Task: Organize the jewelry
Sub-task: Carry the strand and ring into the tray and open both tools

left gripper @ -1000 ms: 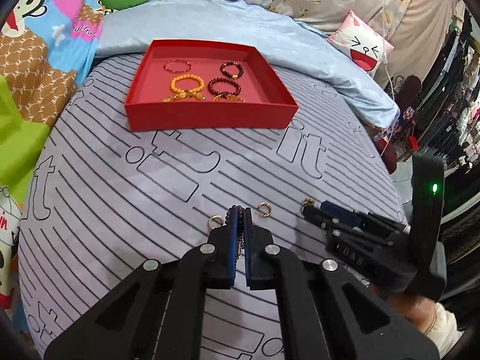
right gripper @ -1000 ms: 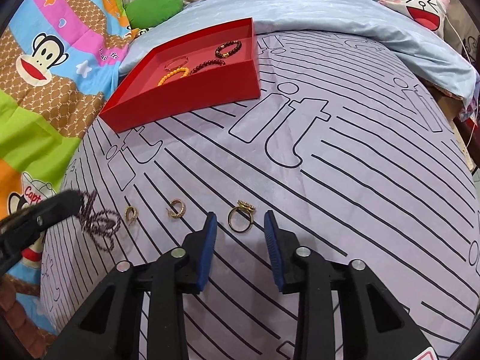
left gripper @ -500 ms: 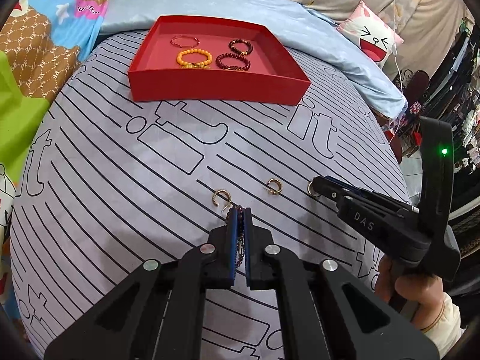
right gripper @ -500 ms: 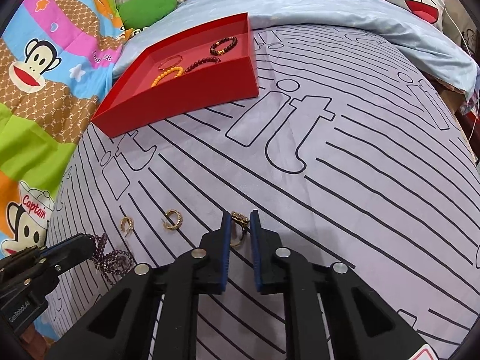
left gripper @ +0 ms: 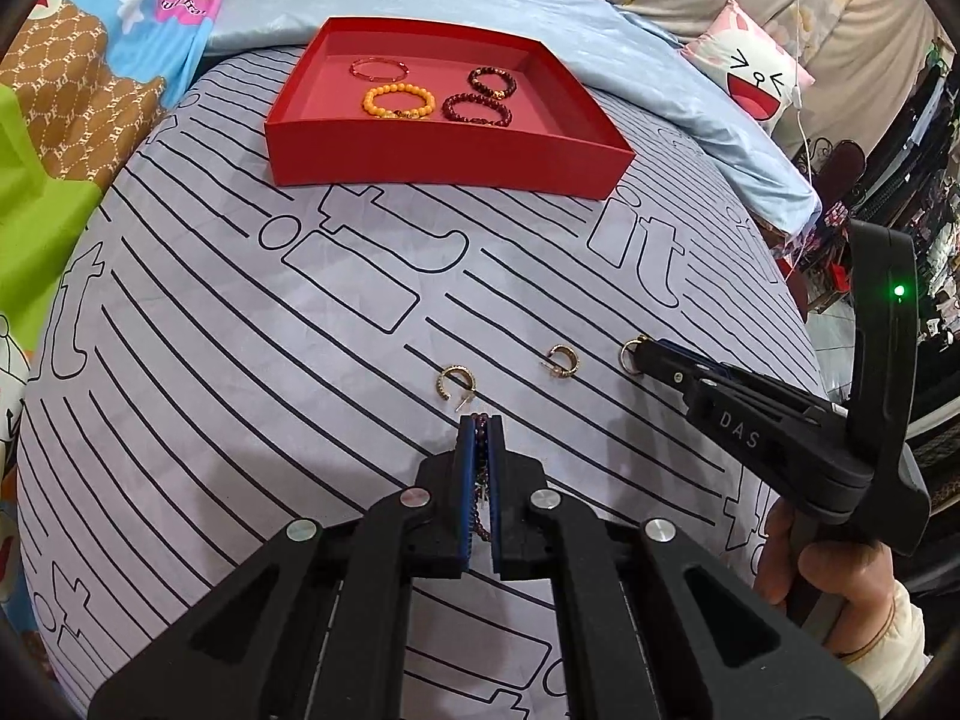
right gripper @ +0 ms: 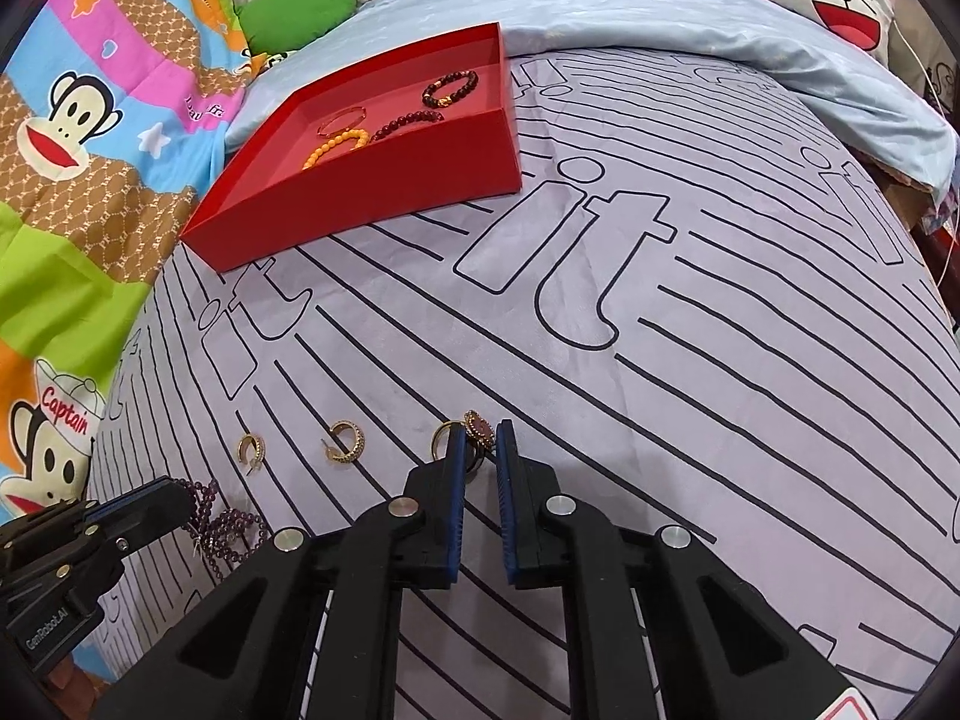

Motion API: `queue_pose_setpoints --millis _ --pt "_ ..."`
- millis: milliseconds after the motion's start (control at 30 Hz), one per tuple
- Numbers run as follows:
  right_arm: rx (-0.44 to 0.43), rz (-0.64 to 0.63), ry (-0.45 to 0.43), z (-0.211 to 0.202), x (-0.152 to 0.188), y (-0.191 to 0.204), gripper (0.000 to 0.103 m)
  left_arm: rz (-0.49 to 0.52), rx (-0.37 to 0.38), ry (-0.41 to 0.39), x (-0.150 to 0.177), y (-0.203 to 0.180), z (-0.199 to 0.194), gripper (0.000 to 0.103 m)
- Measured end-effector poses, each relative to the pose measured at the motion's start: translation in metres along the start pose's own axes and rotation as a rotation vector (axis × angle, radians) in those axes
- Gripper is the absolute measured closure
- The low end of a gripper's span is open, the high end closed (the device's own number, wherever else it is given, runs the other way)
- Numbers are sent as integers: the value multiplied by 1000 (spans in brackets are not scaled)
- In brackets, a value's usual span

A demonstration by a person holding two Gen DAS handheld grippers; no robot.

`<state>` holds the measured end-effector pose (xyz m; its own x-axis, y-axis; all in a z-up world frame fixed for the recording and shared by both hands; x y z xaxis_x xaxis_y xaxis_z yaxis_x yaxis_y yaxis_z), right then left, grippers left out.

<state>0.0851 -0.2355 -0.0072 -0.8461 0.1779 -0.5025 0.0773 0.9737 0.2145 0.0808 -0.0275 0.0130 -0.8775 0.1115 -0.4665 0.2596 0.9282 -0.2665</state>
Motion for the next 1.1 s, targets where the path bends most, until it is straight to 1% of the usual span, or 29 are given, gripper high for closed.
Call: queue_pose_setpoints --millis 267,333,467,600,700,867,900,967,1000,1100 --pt "-16 3 -30 -13 -6 2 94 -9 0 -19 -7 4 -8 99" --pt "-30 2 -44 -19 -12 5 94 -8 -2 -40 -15 5 -14 99" --pt "-40 -27 -79 -30 -32 13 94 10 -24 -100 -44 10 -28 99" --pt "-41 -71 -122 -35 -66 25 94 39 -68 -157 -85 19 -36 99" --pt "-26 -107 -159 -33 -99 32 94 74 -117 -214 -128 25 -38 99" --pt "4 -142 -203 -17 -153 41 94 106 -180 -263 -191 35 -21 99" --pt "8 -145 -206 -12 -162 42 94 112 -179 -266 -206 36 -13 99" --pt "17 -149 -204 2 -181 43 94 114 -178 -264 -225 36 0 99" --pt "19 -148 -200 10 -189 43 94 114 -165 -257 -237 36 11 99" --pt "7 -139 -174 31 -205 43 94 107 -138 -231 -256 34 38 99"
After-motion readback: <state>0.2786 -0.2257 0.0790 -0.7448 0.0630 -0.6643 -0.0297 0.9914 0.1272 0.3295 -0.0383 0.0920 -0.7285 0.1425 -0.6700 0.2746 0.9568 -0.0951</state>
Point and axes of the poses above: each gripper's, at about its wrist camera, not at the fingertips, and z roughly the way its jaws point, y to its left, x to its underside, the point moved 3 cm from there along z, roughly the way its jaws point, and after that the axes turned 2 degrees about z, right-handed, at the moved point
